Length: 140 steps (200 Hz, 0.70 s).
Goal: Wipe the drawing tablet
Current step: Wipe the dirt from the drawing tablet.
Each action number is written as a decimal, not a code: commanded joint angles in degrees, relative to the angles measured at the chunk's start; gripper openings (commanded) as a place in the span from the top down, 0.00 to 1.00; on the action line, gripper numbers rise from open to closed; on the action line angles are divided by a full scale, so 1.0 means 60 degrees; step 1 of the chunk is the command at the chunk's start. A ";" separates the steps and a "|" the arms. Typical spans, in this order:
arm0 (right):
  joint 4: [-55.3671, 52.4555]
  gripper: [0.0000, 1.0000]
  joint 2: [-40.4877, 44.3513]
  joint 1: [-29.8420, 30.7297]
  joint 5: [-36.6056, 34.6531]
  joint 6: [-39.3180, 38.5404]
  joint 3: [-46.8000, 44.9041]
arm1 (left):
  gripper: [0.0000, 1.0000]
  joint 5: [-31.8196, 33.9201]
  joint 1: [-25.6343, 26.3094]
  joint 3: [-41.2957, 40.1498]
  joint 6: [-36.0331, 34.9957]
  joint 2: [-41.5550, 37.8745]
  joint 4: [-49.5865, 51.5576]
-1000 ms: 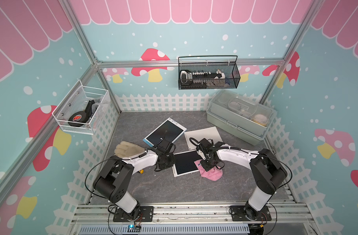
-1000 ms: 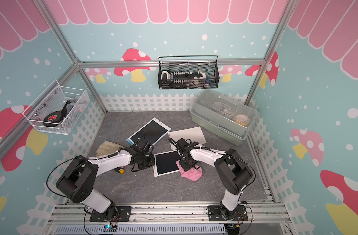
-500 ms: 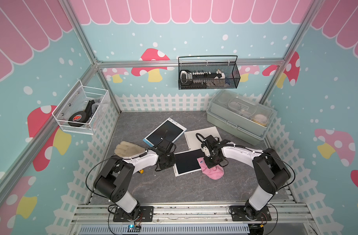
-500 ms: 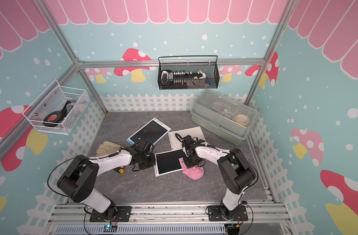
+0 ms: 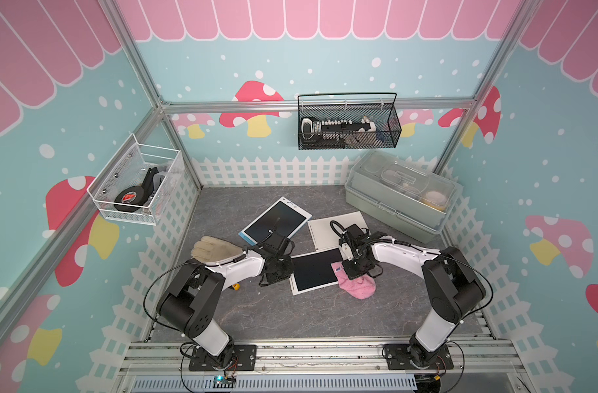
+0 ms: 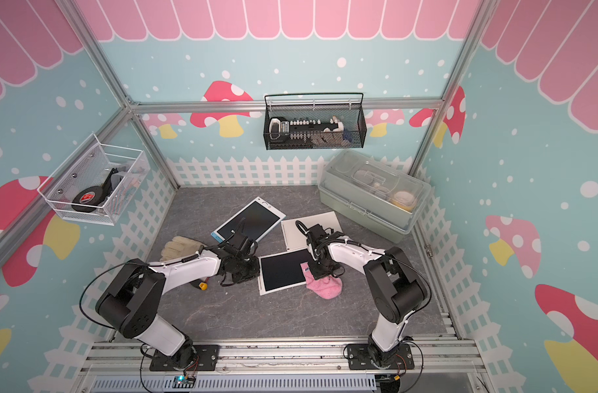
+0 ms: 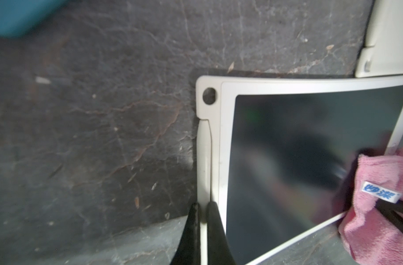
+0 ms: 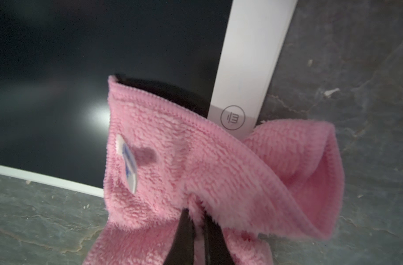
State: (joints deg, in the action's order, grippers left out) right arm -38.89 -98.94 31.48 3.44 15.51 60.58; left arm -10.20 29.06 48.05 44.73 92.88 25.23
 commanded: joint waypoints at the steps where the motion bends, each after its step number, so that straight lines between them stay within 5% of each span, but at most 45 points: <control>1: -0.0499 1.00 -0.0495 0.0334 -0.0031 0.0122 -0.0400 | 0.98 0.0658 -0.0039 -0.0523 -0.0149 0.0688 0.1229; 30: -0.0476 1.00 -0.0486 0.1062 0.0259 0.0438 -0.0476 | 0.98 0.0670 -0.0060 -0.0484 -0.0160 0.0684 0.1257; 71: -0.0698 1.00 0.0185 -0.0575 -0.0034 -0.0046 -0.1121 | 0.98 0.0670 -0.0053 -0.0436 -0.0160 0.0720 0.1260; 115: -0.0647 1.00 -0.0375 0.1109 0.0368 0.0712 -0.0421 | 0.98 0.0661 -0.0053 -0.0359 -0.0184 0.0790 0.1270; 140: -0.0714 1.00 -0.0172 0.0221 0.0094 0.0537 -0.0874 | 0.98 0.0634 -0.0064 -0.0334 -0.0174 0.0778 0.1284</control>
State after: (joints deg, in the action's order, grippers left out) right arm -38.94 -97.73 36.38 2.15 17.98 59.16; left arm -10.15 28.99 48.77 44.53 93.27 26.09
